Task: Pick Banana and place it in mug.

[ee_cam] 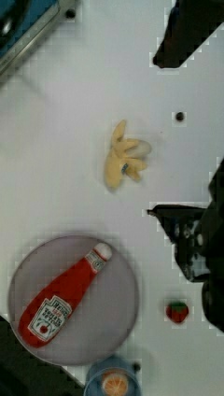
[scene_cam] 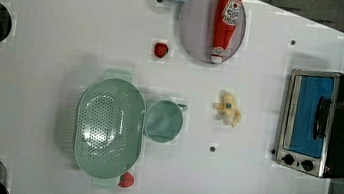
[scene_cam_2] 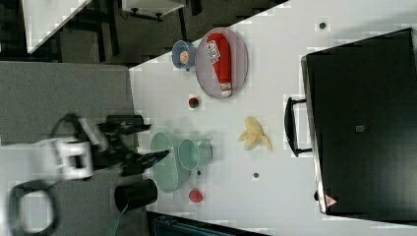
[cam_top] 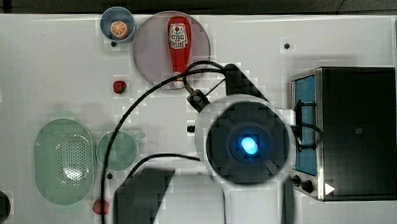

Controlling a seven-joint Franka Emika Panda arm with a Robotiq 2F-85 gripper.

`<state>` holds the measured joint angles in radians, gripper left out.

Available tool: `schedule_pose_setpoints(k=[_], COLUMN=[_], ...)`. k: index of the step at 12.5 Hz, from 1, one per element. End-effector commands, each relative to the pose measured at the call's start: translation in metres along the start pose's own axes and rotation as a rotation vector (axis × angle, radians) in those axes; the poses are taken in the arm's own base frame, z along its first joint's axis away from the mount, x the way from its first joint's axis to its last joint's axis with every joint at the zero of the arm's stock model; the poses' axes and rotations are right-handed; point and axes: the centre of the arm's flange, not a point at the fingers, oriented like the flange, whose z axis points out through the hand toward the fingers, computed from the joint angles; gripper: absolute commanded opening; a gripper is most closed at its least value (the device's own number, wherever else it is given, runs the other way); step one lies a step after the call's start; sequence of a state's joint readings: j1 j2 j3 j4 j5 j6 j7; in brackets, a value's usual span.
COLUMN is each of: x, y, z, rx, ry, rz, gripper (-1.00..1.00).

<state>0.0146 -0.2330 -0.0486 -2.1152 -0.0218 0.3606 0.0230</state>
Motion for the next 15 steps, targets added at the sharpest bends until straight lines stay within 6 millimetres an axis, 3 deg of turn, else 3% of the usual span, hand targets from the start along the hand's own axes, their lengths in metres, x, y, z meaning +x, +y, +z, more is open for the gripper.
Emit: schedule_pose_setpoints(k=[1,9,13,15], x=[0.000,-0.016,-0.019,-0.021], y=[0.013,0.033,0.031,0.031], z=[0.095,0.259,0.317,0.337], rx=[-0.066,-0.071,-0.068,-0.056], ry=[-0.077,-0.069,-0.056,-0.040], rz=[-0.058,-0.052,-0.060,-0.065], gripper=[1.00,1.00,1.00,1.00])
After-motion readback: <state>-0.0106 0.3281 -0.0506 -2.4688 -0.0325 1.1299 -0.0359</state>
